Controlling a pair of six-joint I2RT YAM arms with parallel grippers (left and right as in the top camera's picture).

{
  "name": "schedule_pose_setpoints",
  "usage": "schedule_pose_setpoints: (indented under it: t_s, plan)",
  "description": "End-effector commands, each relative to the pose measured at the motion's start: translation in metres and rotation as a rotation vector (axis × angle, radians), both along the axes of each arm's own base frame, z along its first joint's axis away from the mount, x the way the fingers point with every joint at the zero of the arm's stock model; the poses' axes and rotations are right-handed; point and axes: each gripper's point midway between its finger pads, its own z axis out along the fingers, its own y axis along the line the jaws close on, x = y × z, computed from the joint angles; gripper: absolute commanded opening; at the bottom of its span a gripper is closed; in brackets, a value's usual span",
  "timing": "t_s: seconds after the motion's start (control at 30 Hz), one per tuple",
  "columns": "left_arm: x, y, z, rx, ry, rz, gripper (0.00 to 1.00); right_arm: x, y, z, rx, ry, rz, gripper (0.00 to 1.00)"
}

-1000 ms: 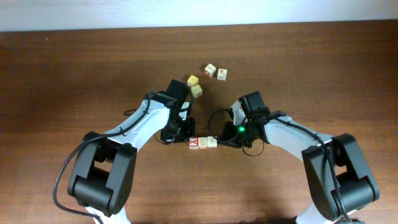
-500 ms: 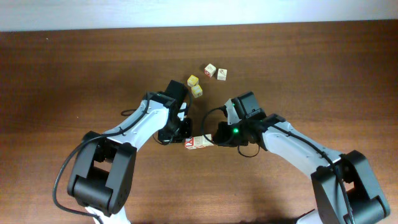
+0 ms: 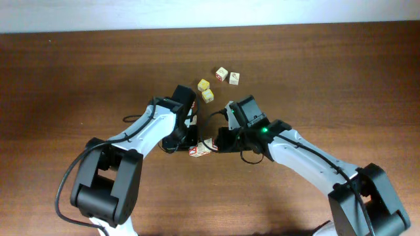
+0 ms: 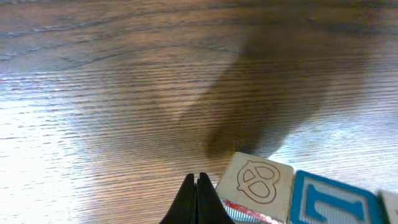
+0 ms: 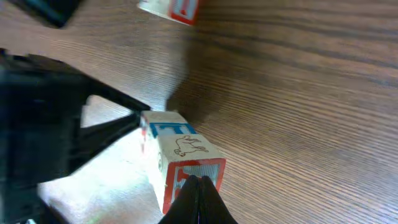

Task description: Rotate 3 blocks

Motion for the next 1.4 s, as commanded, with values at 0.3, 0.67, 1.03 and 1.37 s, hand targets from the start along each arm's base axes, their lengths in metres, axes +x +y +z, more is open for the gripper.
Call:
schedule_pose_setpoints:
  t_s: [0.3,0.67,1.03,1.37]
  plan:
    - [-0.008,-0.03,0.003,-0.13,0.04,-0.024,0.0,-0.018,0.03,0.015,0.065,0.01,0.083,0.04]
    - [0.036,0.033,0.009,-0.137,-0.014,0.148,0.0,-0.02,0.03,0.011,0.025,-0.001,0.066,0.04]
    - [0.088,0.058,0.046,-0.143,-0.164,0.182,0.0,-0.003,0.042,0.05,0.074,-0.088,0.086,0.13]
    - [0.134,0.104,0.169,-0.047,-0.441,0.209,0.0,0.024,0.013,0.169,0.097,-0.319,0.094,0.22]
